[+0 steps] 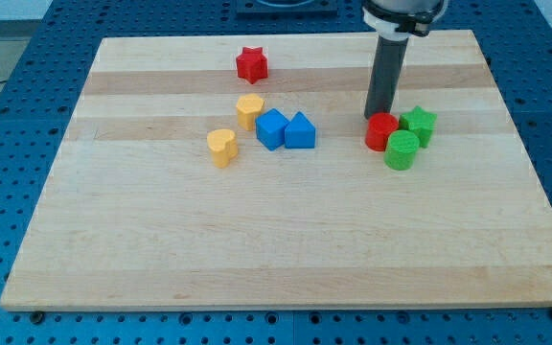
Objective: Push the red star left to the red circle
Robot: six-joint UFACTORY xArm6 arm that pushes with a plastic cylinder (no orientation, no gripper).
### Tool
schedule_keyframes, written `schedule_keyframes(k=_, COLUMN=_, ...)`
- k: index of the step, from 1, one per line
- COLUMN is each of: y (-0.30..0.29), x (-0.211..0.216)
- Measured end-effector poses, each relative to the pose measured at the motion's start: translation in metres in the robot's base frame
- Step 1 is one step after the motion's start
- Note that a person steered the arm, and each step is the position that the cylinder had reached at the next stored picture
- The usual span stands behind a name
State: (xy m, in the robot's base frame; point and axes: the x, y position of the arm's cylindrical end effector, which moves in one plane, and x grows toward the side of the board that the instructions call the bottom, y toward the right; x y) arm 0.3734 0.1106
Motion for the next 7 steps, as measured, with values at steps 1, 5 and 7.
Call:
schedule_keyframes(k=1, y=-0.027, x=-0.070)
schedule_keyframes(k=5, y=-0.254, x=-0.078)
schedule_keyframes(k=7, y=-0.244, x=-0.078)
